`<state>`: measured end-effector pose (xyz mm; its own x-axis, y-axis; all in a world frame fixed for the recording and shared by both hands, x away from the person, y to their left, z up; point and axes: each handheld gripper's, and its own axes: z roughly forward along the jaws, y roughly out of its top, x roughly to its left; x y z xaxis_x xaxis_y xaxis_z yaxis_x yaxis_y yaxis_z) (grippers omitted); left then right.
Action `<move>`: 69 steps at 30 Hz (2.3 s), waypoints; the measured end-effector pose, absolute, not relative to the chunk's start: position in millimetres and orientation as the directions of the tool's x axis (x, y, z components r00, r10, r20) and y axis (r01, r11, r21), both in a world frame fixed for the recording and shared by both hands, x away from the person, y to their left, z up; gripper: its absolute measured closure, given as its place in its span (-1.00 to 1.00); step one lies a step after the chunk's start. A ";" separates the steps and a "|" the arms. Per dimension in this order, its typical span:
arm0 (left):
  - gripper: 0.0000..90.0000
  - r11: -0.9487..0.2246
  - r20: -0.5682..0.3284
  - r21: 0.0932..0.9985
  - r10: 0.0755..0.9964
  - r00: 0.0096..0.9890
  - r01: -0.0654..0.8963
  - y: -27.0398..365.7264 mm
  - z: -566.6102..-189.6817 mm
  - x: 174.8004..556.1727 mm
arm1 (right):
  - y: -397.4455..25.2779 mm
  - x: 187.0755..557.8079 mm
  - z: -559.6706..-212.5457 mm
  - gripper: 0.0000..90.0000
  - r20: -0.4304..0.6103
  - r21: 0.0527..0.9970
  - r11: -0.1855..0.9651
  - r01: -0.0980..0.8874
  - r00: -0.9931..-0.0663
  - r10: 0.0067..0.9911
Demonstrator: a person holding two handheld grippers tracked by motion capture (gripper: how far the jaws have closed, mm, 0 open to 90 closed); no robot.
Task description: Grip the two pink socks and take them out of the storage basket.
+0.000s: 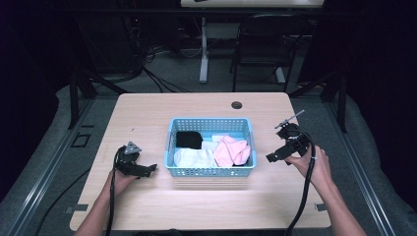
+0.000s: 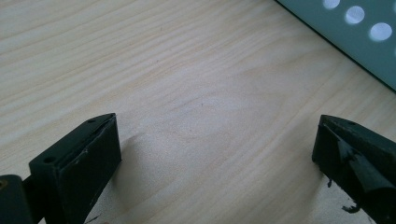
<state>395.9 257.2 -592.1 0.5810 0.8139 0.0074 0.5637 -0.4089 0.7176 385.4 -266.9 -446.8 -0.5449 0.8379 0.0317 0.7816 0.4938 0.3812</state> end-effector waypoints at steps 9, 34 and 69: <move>-0.98 -0.409 0.007 0.718 0.814 0.581 0.564 257.2 -592.2 396.0 | -246.4 391.0 -421.3 -1.00 0.012 0.406 0.523 0.749 -0.577 0.817; -0.98 -0.409 0.007 0.718 0.814 0.581 0.564 257.3 -592.1 396.0 | -164.9 425.8 -426.1 -1.00 0.050 0.396 0.619 0.678 -0.689 0.723; -0.98 -0.409 0.007 0.718 0.814 0.581 0.564 257.3 -592.2 396.0 | -127.1 468.0 -509.8 0.13 0.003 0.181 0.622 0.762 -0.633 0.774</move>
